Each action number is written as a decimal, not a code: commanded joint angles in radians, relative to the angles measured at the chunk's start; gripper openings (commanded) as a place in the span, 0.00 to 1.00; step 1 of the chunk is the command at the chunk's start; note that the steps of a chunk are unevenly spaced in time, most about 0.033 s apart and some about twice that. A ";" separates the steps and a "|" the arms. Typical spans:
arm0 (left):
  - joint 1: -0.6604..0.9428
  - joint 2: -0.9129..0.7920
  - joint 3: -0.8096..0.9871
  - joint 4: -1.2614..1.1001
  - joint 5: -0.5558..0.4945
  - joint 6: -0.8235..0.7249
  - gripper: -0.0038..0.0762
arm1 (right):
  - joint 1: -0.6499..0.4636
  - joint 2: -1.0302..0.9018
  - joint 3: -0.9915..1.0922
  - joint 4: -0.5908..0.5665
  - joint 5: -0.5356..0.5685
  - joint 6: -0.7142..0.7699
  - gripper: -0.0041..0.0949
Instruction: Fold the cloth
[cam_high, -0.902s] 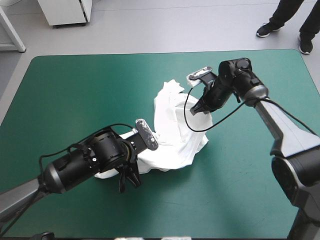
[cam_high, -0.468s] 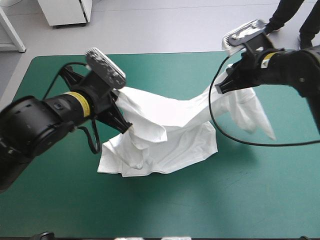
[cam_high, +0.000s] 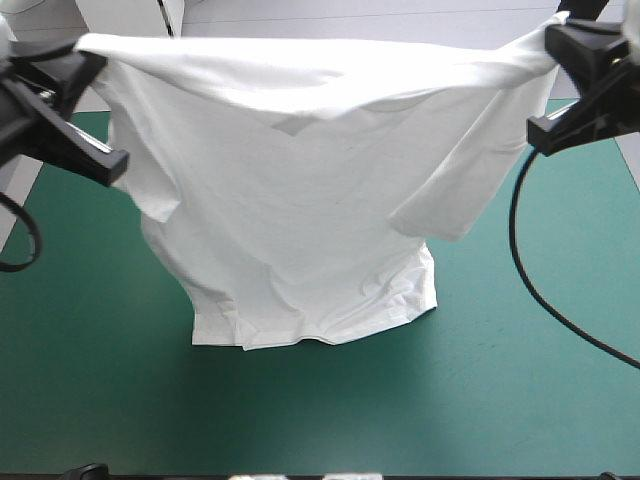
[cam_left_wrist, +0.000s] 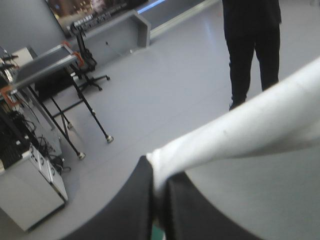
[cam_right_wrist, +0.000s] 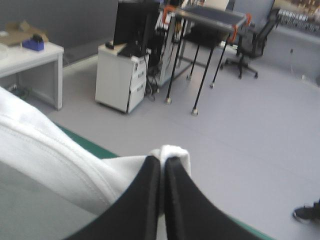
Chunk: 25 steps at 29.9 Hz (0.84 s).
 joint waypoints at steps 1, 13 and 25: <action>-0.002 -0.002 -0.106 -0.017 0.024 0.042 0.04 | -0.003 -0.035 -0.081 0.031 -0.107 -0.011 0.03; -0.002 0.006 -0.212 -0.216 0.028 0.049 0.04 | -0.001 -0.130 -0.101 0.165 -0.179 -0.070 0.03; -0.002 0.127 -0.212 0.091 0.019 -0.016 0.04 | -0.001 -0.008 0.031 0.005 -0.192 -0.056 0.03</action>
